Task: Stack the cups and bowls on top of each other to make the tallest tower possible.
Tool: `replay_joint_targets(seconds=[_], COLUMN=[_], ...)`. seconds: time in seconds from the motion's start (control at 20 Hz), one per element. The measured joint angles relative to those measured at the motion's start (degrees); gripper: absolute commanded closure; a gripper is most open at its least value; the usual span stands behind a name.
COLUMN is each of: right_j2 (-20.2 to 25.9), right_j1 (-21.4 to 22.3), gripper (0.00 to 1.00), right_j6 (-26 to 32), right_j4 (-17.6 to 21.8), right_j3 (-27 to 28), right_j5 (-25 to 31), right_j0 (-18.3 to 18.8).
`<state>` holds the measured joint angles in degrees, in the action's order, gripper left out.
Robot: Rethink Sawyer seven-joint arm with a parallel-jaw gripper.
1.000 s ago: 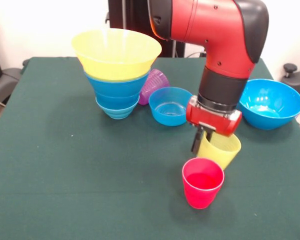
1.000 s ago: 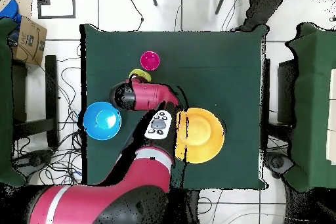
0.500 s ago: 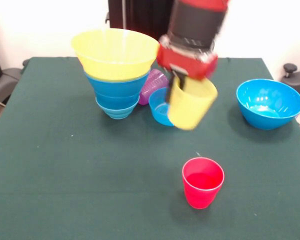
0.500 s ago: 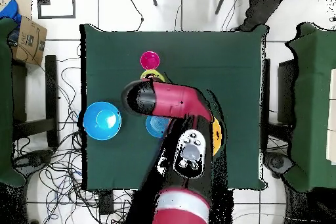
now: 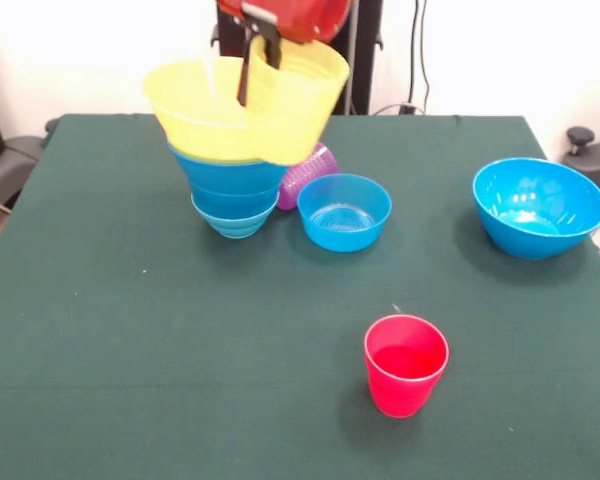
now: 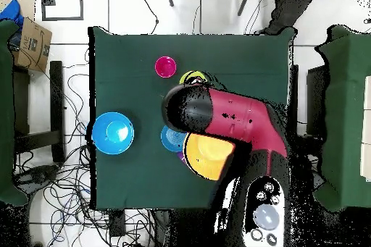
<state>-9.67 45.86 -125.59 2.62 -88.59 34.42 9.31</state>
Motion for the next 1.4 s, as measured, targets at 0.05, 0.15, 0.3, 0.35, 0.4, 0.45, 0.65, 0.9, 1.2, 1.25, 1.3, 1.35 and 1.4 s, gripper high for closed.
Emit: replay_joint_targets(seconds=[0.05, 0.15, 0.3, 0.35, 0.4, 0.45, 0.65, 0.9, 1.2, 1.25, 1.3, 1.35, 1.4], right_j2=[0.21, 1.06, 2.26, 3.29, 3.88, 4.48, 6.79, 9.31, 11.98, 12.17, 12.66, 13.05, 13.36], right_j1=[0.36, 1.48, 2.60, 3.27, 3.57, 3.87, 4.94, 6.09, 6.51, 6.50, 6.44, 6.41, 6.39], gripper=[1.00, 1.00, 1.00, 1.00, 1.00, 1.00, 1.00, 1.00, 1.00, 1.00, 1.00, 1.00, 1.00], right_j6=[0.01, 0.01, 0.01, 0.01, 0.01, 0.01, 0.01, 0.01, 0.01, 0.01, 0.01, 0.01, 0.01], right_j4=[0.20, 0.85, 1.57, 2.03, 2.35, 2.68, 3.81, 4.97, 7.68, 8.00, 8.84, 9.42, 9.80], right_j3=[-0.06, -0.31, -1.11, -1.98, -2.52, -3.06, -5.71, -8.95, -11.43, -11.52, -11.68, -11.75, -11.78], right_j5=[0.01, 0.00, 0.01, 0.01, 0.01, 0.00, 0.00, 0.00, -0.01, -0.01, -0.01, -0.01, -0.02], right_j0=[0.25, 1.05, 1.86, 2.51, 2.93, 3.34, 5.31, 7.76, 10.21, 10.32, 10.53, 10.63, 10.69])
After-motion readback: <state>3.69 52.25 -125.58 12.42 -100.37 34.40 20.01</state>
